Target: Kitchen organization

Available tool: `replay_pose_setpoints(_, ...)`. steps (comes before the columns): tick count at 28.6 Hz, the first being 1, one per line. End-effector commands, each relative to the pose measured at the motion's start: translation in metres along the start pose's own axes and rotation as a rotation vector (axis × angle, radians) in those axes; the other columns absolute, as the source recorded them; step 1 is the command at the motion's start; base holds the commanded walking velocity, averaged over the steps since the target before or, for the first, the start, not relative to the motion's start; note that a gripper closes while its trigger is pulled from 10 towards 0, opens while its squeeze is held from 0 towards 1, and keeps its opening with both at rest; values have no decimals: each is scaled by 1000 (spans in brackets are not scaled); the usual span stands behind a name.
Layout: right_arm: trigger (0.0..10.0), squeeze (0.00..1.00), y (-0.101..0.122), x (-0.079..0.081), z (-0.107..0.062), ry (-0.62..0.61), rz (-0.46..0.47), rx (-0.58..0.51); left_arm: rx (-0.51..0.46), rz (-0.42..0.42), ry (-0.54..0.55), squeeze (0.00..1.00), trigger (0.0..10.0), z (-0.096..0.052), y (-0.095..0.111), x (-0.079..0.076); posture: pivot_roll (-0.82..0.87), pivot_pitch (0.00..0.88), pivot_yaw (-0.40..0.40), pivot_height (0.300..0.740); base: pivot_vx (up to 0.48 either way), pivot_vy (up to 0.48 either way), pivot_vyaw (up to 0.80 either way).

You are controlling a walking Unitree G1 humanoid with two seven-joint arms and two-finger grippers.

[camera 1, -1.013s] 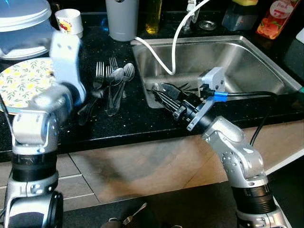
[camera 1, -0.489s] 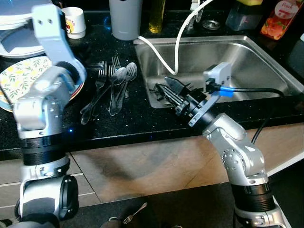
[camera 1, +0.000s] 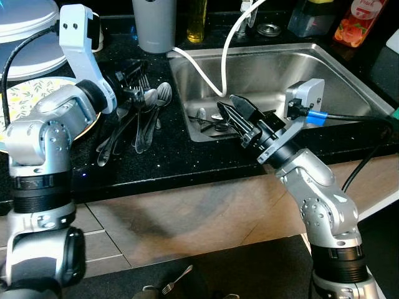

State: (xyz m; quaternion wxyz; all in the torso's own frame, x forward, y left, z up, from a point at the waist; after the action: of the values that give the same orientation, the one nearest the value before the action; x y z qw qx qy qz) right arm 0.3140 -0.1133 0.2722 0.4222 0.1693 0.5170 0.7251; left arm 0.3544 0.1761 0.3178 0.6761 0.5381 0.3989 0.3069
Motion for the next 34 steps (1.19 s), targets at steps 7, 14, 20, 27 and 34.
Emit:
replay_pose_setpoints(7,10000,0,3,3,4,17,12,-16,284,128,136,0,10000,-17,-47,9,172,149,9,740,0,0,0)
replay_pose_setpoints(14,10000,0,2,4,6,27,18,-15,365,152,233,0,10000,-16,-70,21,178,148,-1,740,0,0,0)
replay_pose_setpoints(20,10000,0,3,5,8,31,21,-20,393,179,357,0,0,0,-88,32,175,148,-3,740,0,0,0)
replay_pose_setpoints(27,10000,0,4,3,5,18,14,-17,317,188,403,0,0,10,-80,33,151,147,9,740,0,0,0)
replay_pose_setpoints(34,10000,0,3,3,5,14,15,-18,6,271,466,0,0,17,-24,34,154,147,9,740,0,0,0)
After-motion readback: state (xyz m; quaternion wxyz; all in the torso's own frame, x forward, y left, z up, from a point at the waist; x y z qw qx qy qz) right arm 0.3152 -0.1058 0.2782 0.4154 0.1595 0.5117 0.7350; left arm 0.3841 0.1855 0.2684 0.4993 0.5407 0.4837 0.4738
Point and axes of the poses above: a point about 5 cm out from each wrist's last joint towards the gripper, its own z axis pointing out of the wrist towards the gripper, its own y axis along the axis of the wrist's last joint, x = y × z, the point moved 2 cm from there along z, pointing out of the wrist towards the gripper, and after that the axes turned 11 degrees about -z, right-handed, at the moved point
